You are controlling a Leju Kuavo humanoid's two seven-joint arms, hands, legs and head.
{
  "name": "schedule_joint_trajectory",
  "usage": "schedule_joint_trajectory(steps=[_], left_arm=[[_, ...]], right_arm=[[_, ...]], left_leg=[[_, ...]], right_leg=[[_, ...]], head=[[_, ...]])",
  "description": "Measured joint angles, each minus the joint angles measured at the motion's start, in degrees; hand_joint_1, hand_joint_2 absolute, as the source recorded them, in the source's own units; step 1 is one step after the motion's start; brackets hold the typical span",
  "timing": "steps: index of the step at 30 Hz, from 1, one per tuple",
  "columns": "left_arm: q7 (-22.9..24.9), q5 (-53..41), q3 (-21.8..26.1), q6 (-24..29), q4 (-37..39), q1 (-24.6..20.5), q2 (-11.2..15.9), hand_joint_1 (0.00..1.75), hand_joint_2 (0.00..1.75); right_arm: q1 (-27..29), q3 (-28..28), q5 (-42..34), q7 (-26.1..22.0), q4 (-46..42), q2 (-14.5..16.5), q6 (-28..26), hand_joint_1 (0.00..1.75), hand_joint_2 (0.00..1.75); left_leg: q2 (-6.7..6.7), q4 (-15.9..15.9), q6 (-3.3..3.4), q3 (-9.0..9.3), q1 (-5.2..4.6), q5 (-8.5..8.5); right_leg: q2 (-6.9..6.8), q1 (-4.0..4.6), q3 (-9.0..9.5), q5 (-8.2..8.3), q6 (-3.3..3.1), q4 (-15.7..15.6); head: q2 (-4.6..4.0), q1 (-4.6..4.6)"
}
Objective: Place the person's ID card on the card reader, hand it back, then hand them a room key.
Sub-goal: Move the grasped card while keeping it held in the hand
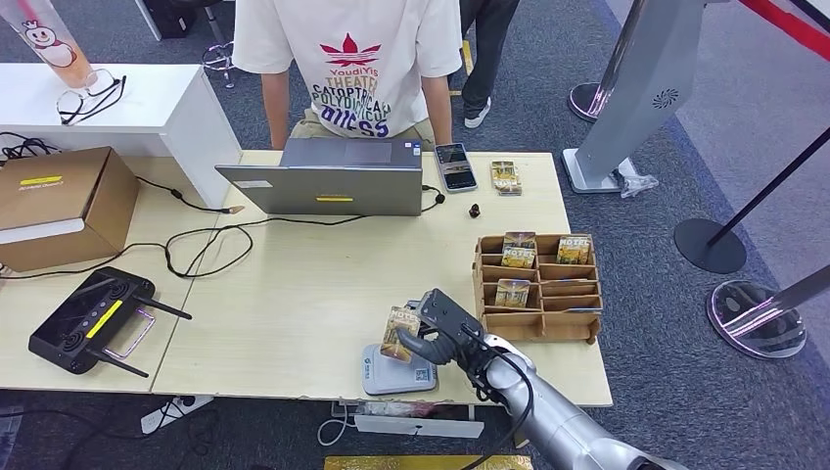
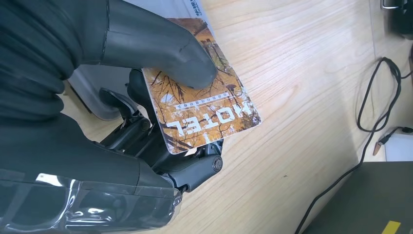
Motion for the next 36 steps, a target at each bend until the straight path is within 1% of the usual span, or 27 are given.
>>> schedule_joint_trajectory(steps=[16, 36], left_arm=[[0.00, -0.10, -0.02, -0.15, 0.00, 0.00, 0.04, 0.00, 0.00], [-0.06, 0.02, -0.02, -0.09, 0.00, 0.00, 0.08, 0.00, 0.00]], right_arm=[[-0.91, -1.17, -0.02, 0.08, 1.10, -0.84, -0.93, 1.75, 1.75], [-1.65, -1.22, 1.36, 0.39, 3.52, -1.05, -0.05, 1.75, 1.75]], left_leg=[[0.00, 0.00, 0.00, 0.00, 0.00, 0.00], [0.00, 0.00, 0.00, -0.01, 0.00, 0.00]], right_leg=[[0.00, 0.00, 0.00, 0.00, 0.00, 0.00], [0.00, 0.00, 0.00, 0.00, 0.00, 0.00]], head=[[0.00, 0.00], [0.00, 0.00]])
